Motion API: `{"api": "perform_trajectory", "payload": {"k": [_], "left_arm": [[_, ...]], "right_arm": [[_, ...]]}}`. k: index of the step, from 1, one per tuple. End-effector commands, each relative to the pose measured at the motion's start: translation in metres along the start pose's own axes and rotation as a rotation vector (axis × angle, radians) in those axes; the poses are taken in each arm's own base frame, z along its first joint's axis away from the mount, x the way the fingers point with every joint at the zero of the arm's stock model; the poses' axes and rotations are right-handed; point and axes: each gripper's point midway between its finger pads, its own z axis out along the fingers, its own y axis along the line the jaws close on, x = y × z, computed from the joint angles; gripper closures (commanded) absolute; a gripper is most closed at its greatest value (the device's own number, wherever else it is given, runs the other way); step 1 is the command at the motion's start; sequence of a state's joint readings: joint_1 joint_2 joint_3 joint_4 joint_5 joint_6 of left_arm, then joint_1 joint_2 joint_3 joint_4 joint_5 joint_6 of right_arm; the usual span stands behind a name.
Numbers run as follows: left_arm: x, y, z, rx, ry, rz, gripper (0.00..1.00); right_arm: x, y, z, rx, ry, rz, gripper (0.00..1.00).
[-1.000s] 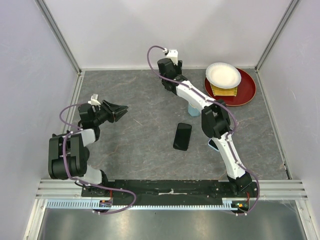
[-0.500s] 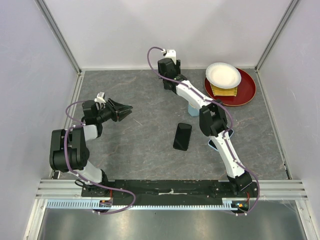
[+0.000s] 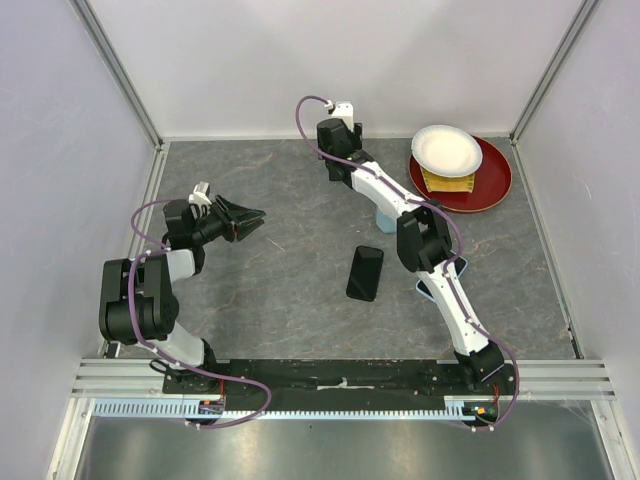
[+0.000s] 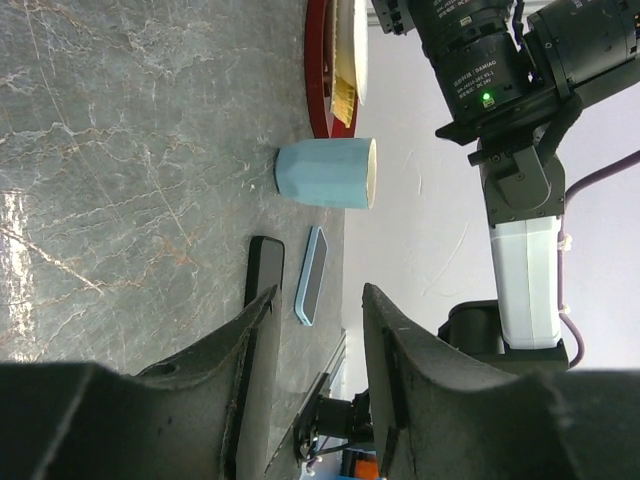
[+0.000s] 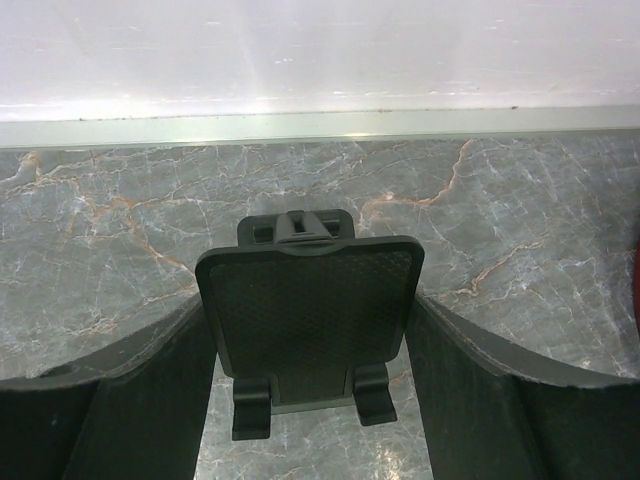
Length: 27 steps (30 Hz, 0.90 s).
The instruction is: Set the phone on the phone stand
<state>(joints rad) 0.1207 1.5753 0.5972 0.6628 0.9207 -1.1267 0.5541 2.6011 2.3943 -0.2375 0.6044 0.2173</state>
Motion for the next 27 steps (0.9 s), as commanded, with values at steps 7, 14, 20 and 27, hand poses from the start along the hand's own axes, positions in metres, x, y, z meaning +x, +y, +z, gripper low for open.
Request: {"api": "perform_trajectory", "payload": {"k": [7, 14, 20, 27], "left_arm": [[-0.004, -0.025, -0.001, 0.069, 0.006, 0.065, 0.55], [-0.005, -0.025, 0.0, 0.07, 0.009, 0.067, 0.55], [-0.005, -0.025, 0.0, 0.071, 0.009, 0.076, 0.54], [-0.005, -0.042, -0.005, 0.104, -0.006, 0.105, 0.53]], "right_arm": [[-0.065, -0.009, -0.046, -0.036, -0.013, 0.074, 0.02], [-0.071, -0.007, -0.135, -0.091, 0.044, 0.032, 0.02], [0.003, 0.01, -0.238, -0.181, 0.143, -0.045, 0.02], [0.13, -0.025, -0.317, -0.238, 0.365, 0.021, 0.02]]}}
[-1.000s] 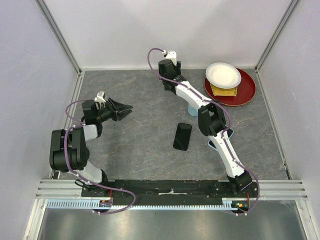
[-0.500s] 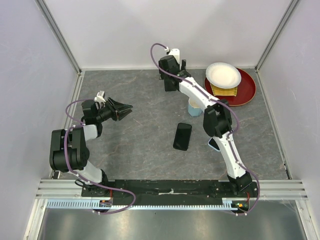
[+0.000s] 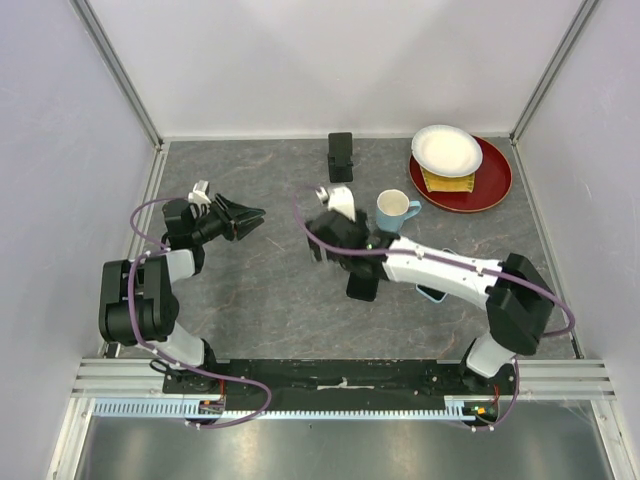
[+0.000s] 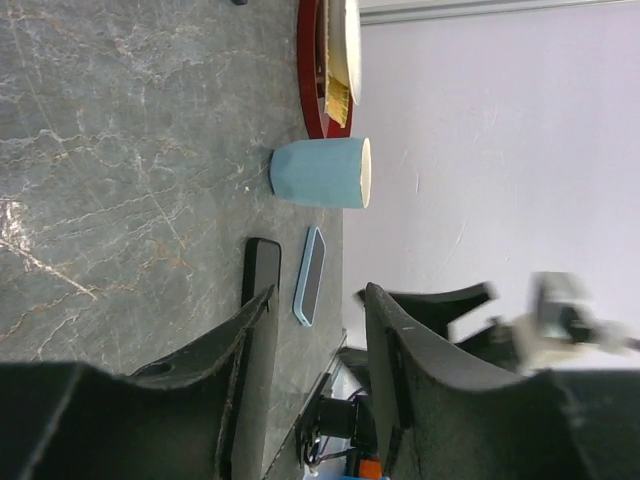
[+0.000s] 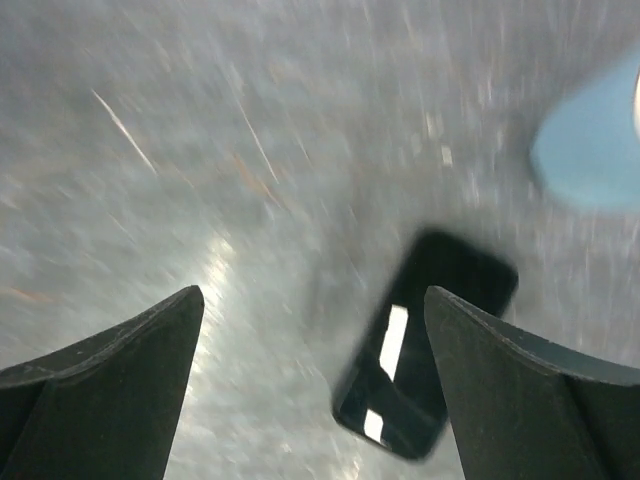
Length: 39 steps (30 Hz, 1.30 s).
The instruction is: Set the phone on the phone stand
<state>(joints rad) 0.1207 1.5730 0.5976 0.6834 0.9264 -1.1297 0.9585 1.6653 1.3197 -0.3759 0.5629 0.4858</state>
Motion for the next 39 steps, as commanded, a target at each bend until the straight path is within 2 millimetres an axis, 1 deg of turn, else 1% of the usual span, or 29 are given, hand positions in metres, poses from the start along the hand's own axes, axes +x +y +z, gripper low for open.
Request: {"api": "perform_trajectory", "payload": {"k": [1, 2, 3, 4, 5, 9, 10, 11, 12, 13, 14, 15, 16, 17, 18, 19, 20, 22, 24, 25, 28, 29, 30, 32, 33, 35, 36, 37, 39], "left_arm": [[-0.005, -0.041, -0.006, 0.094, -0.008, 0.1, 0.53], [-0.006, -0.047, -0.008, 0.103, -0.014, 0.115, 0.53], [-0.005, -0.05, -0.008, 0.108, -0.015, 0.122, 0.51], [-0.005, -0.052, -0.009, 0.111, -0.015, 0.128, 0.49], [-0.005, -0.055, -0.01, 0.118, -0.016, 0.142, 0.48], [-0.004, -0.07, -0.012, 0.105, -0.016, 0.221, 0.4], [-0.005, -0.073, -0.011, 0.086, -0.025, 0.244, 0.4], [-0.006, -0.088, -0.005, 0.094, -0.02, 0.36, 0.4], [0.003, -0.088, -0.005, 0.032, 0.008, 0.337, 0.39], [0.0, -0.097, -0.002, 0.019, -0.01, 0.377, 0.39], [0.009, -0.125, 0.004, 0.059, 0.006, 0.439, 0.39], [0.013, -0.143, 0.003, 0.08, -0.001, 0.464, 0.39], [0.01, -0.155, 0.005, 0.077, -0.036, 0.484, 0.39], [0.012, -0.183, 0.007, 0.117, -0.046, 0.528, 0.39], [0.011, -0.194, 0.009, 0.119, -0.057, 0.543, 0.39], [0.002, -0.215, 0.012, 0.137, -0.089, 0.595, 0.39], [0.002, -0.223, 0.016, 0.143, -0.086, 0.615, 0.39], [-0.006, -0.225, 0.028, 0.123, -0.061, 0.659, 0.39], [-0.009, -0.217, 0.036, 0.1, -0.034, 0.688, 0.41], [-0.01, -0.207, 0.04, 0.078, -0.026, 0.722, 0.41], [-0.009, -0.163, 0.048, -0.016, 0.005, 0.714, 0.42], [-0.009, -0.153, 0.05, -0.033, 0.013, 0.693, 0.42], [-0.004, -0.154, 0.05, -0.013, 0.045, 0.677, 0.42], [0.001, -0.156, 0.051, -0.001, 0.061, 0.685, 0.43], [0.001, -0.156, 0.051, 0.002, 0.059, 0.682, 0.43], [0.001, -0.151, 0.05, 0.003, 0.061, 0.663, 0.43], [0.001, -0.148, 0.051, 0.002, 0.07, 0.651, 0.43], [0.002, -0.144, 0.051, -0.001, 0.079, 0.634, 0.43], [0.0, -0.141, 0.055, 0.012, 0.086, 0.625, 0.43]], "right_arm": [[0.07, -0.031, -0.017, 0.046, 0.123, 0.164, 0.02], [0.096, -0.044, -0.02, 0.067, 0.166, 0.171, 0.02], [0.104, -0.047, -0.024, 0.063, 0.183, 0.199, 0.02], [0.103, -0.049, -0.033, 0.057, 0.172, 0.261, 0.02], [0.115, -0.057, -0.036, 0.07, 0.189, 0.269, 0.02], [0.117, -0.068, -0.051, 0.076, 0.178, 0.351, 0.02], [0.113, -0.071, -0.055, 0.083, 0.169, 0.375, 0.02], [0.11, -0.073, -0.057, 0.09, 0.165, 0.382, 0.02], [0.111, -0.079, -0.059, 0.113, 0.172, 0.373, 0.02], [0.106, -0.087, -0.06, 0.137, 0.153, 0.386, 0.02], [0.107, -0.095, -0.061, 0.162, 0.157, 0.382, 0.02], [0.104, -0.105, -0.06, 0.191, 0.147, 0.4, 0.02], [0.104, -0.112, -0.06, 0.209, 0.147, 0.406, 0.02], [0.103, -0.118, -0.059, 0.225, 0.144, 0.413, 0.02], [0.102, -0.13, -0.057, 0.256, 0.136, 0.434, 0.02], [0.103, -0.138, -0.056, 0.276, 0.136, 0.446, 0.02], [0.105, -0.143, -0.055, 0.291, 0.143, 0.451, 0.02], [0.106, -0.161, -0.052, 0.344, 0.15, 0.476, 0.02], [0.109, -0.179, -0.051, 0.397, 0.164, 0.495, 0.02], [0.109, -0.184, -0.052, 0.412, 0.163, 0.501, 0.02], [0.111, -0.205, -0.053, 0.473, 0.164, 0.54, 0.02], [0.112, -0.212, -0.055, 0.497, 0.17, 0.55, 0.02], [0.112, -0.225, -0.056, 0.531, 0.171, 0.585, 0.02], [0.115, -0.235, -0.057, 0.554, 0.19, 0.62, 0.02], [0.115, -0.247, -0.057, 0.581, 0.196, 0.654, 0.02], [0.12, -0.253, -0.056, 0.581, 0.238, 0.69, 0.02], [0.123, -0.266, -0.055, 0.611, 0.258, 0.73, 0.02], [0.123, -0.267, -0.054, 0.603, 0.282, 0.742, 0.02], [0.128, -0.28, -0.053, 0.647, 0.317, 0.772, 0.02]]}}
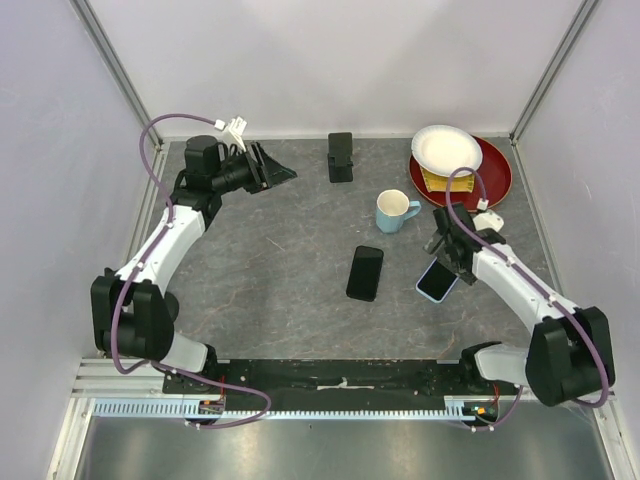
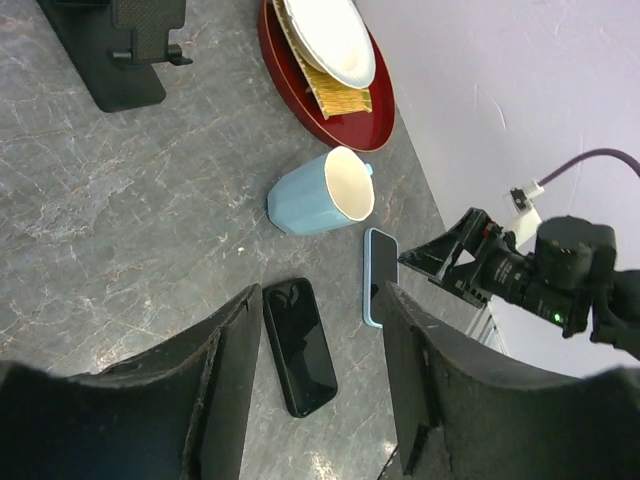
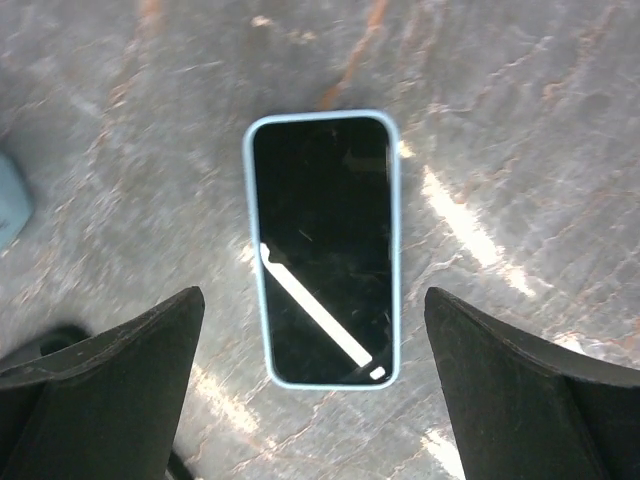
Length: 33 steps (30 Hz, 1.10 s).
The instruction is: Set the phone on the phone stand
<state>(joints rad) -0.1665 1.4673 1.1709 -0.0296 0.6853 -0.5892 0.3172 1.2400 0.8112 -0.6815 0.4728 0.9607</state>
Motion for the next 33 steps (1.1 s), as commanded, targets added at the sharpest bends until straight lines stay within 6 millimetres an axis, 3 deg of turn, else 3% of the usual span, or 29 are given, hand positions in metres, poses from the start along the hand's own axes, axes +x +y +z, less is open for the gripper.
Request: {"api": "perform_trajectory", "payload": {"k": [1, 12, 21, 33], "left_arm": [[-0.006, -0.003, 0.002, 0.054, -0.006, 0.042, 0.43], [-0.018, 0.003, -0.009, 0.129, -0.043, -0.059, 0.45], [-0.016, 0.005, -0.008, 0.143, -0.036, -0.081, 0.45], [-0.015, 0.006, -0.009, 0.154, -0.038, -0.094, 0.45]], "right_arm": [[-0.004, -0.015, 0.007, 0.073, 0.102, 0.039, 0.02], [-0.001, -0.005, 0.024, 0.086, 0.196, -0.002, 0.02], [0.013, -0.003, 0.04, 0.122, 0.255, -0.013, 0.02], [0.015, -0.013, 0.056, 0.17, 0.287, -0.037, 0.02]]}}
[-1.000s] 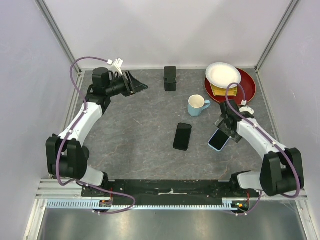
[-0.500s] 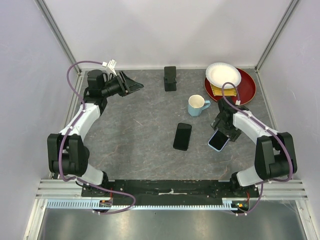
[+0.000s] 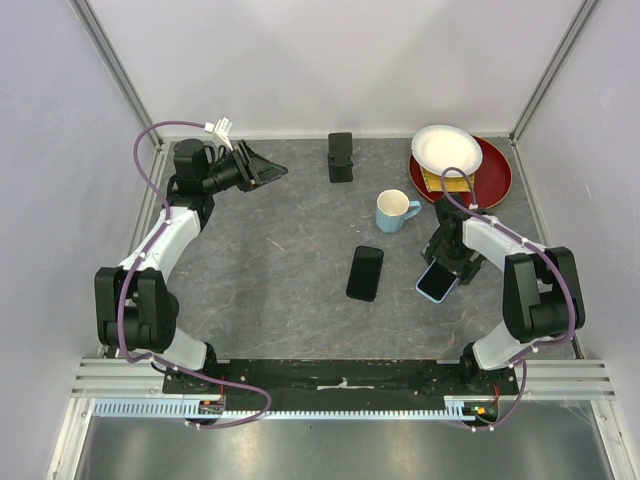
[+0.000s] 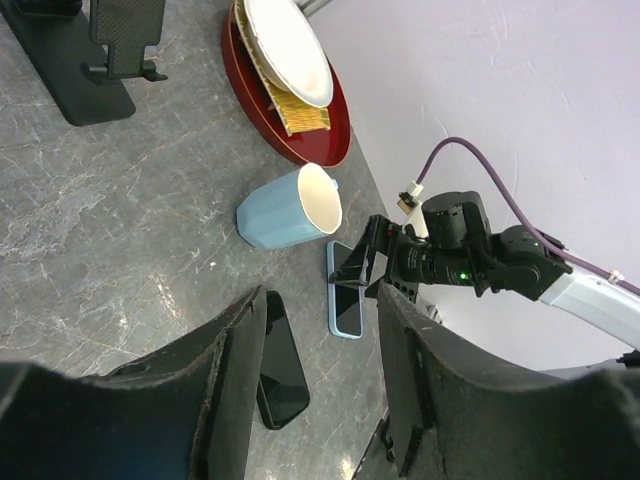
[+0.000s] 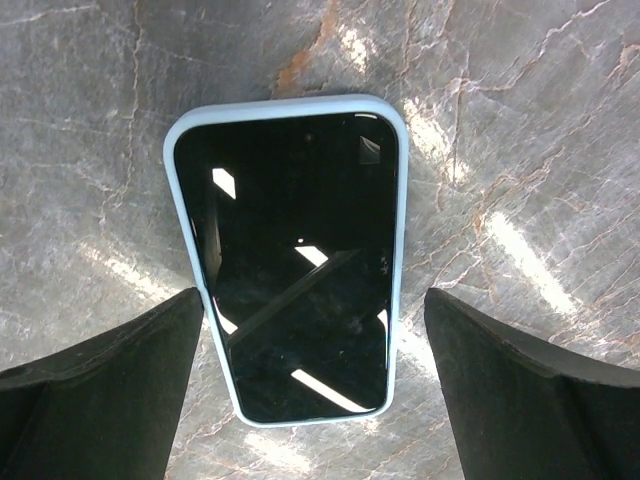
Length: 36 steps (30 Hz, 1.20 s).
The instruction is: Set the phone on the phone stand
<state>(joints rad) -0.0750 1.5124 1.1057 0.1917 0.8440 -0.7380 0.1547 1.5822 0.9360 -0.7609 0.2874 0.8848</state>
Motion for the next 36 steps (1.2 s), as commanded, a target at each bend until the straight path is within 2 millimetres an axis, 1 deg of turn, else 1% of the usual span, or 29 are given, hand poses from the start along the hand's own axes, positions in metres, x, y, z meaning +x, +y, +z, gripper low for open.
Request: {"api": "perform_trajectory", "payload": {"k": [1, 4, 8, 14, 23, 29, 31, 35, 36], "left_arm": [[-0.002, -0.007, -0.001, 0.039, -0.004, -0.003, 0.45], [-0.003, -0.008, -0.001, 0.041, -0.005, -0.003, 0.45], [-0.002, -0.008, -0.001, 0.043, -0.003, -0.006, 0.45], [-0.002, -0.007, -0.001, 0.044, -0.004, -0.012, 0.45], [-0.003, -0.008, -0.002, 0.047, -0.007, -0.011, 0.45], [-0.004, -0.01, -0.003, 0.049, -0.011, -0.008, 0.45], [-0.004, -0.011, -0.003, 0.052, -0.012, -0.006, 0.45], [-0.004, -0.011, -0.004, 0.052, -0.012, -0.006, 0.45], [-0.004, -0.012, -0.004, 0.053, -0.013, -0.007, 0.45]], "right_arm": [[-0.017, 0.005, 0.0, -0.009, -0.02, 0.005, 0.02], [-0.019, 0.002, 0.004, -0.005, -0.014, 0.01, 0.02], [-0.015, 0.006, 0.009, -0.026, 0.02, -0.005, 0.02], [-0.018, 0.007, 0.013, -0.032, 0.014, 0.001, 0.02], [-0.011, 0.009, 0.025, -0.039, 0.048, -0.002, 0.02], [-0.007, 0.005, 0.031, -0.014, 0.062, 0.004, 0.02], [-0.004, 0.003, 0.031, -0.011, 0.067, 0.011, 0.04], [-0.004, -0.001, 0.028, 0.0, 0.058, 0.035, 0.08], [-0.005, -0.001, 0.027, -0.002, 0.052, 0.041, 0.12]]}}
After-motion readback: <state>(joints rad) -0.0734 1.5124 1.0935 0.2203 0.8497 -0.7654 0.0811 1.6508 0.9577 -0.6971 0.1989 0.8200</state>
